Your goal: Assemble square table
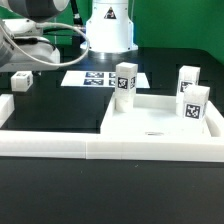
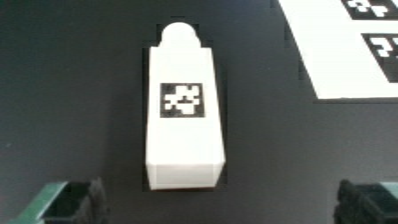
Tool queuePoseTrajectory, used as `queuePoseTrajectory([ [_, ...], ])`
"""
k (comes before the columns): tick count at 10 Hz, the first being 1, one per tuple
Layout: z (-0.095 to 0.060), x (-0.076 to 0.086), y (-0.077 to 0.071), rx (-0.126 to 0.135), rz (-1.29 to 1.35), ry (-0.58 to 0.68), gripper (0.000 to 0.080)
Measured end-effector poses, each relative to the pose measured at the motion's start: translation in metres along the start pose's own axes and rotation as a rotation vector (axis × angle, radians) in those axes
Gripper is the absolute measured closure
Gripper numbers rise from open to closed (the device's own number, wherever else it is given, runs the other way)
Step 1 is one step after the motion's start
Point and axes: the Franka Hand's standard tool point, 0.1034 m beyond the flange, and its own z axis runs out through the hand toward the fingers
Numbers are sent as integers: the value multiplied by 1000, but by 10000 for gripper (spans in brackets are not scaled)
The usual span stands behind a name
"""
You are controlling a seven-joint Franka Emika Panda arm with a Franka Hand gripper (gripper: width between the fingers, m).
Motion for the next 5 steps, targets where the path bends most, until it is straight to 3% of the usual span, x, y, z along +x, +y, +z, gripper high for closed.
queuePoseTrajectory([
  [4,5,1,2,-3,-7,1,151],
  [5,22,4,11,-16,-26,31,151],
])
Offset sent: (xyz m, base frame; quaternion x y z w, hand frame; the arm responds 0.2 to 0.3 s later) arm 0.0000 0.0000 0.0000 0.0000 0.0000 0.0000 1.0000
